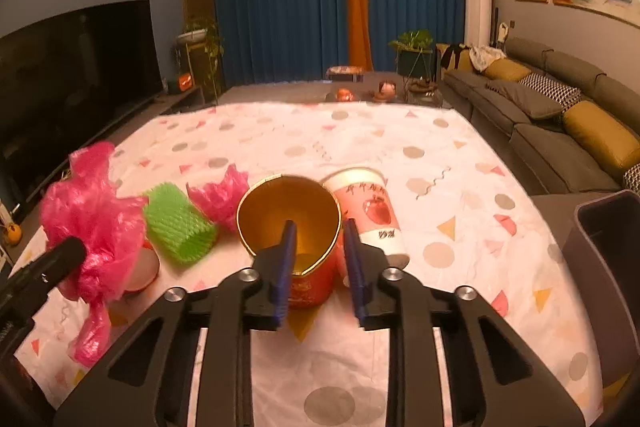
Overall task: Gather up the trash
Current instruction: 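Grasp the gold-lined red cup by its rim with the right tool while the left tool holds the pink bag, then carry the pink bag and red cup with both tools over the grey bin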
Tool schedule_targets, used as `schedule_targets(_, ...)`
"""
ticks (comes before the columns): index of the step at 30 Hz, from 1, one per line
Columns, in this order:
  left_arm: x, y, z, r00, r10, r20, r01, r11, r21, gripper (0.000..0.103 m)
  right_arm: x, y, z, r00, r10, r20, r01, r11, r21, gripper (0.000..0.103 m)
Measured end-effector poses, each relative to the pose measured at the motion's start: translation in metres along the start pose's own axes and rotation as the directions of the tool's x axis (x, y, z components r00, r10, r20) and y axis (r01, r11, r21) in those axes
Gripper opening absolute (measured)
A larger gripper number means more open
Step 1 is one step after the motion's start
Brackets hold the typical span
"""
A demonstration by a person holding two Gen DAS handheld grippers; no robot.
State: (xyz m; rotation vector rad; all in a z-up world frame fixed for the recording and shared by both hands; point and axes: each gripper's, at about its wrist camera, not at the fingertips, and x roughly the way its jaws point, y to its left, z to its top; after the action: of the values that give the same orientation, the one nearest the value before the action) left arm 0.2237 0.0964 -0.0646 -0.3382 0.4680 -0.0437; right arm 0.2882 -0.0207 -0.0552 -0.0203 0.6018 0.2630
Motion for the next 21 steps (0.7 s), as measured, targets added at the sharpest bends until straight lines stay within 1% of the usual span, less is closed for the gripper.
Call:
schedule_targets(1,0.000,0.000,0.000,1.000,-0.002,0.002,0.002,1.000,0.000,0.017,0.000,0.001,-0.002,1.000,0.002,-0.004,-0.002,1.000,0.001,0.021)
schedule_targets(6,0.000,0.000,0.000,1.000,-0.002,0.003,0.002,1.000,0.001,0.018,-0.002,0.001,-0.010,0.999,0.032,-0.026,-0.032,0.999,0.006,0.008)
schedule_targets(8,0.000,0.001,0.001,1.000,0.000,0.002,0.000,1.000,0.001,0.018,-0.004,0.002,-0.015,0.999,0.043,-0.031,-0.043,0.999,0.003,0.005)
schedule_targets(14,0.001,0.001,0.000,1.000,0.001,0.002,-0.001,1.000,0.001,0.018,-0.012,0.005,-0.023,0.999,0.043,-0.018,-0.044,0.999,-0.029,0.004)
schedule_targets(21,0.004,0.001,-0.002,1.000,-0.001,0.003,0.001,1.000,0.007,0.018,-0.041,0.005,-0.023,0.998,0.025,0.058,-0.022,0.998,-0.052,0.004)
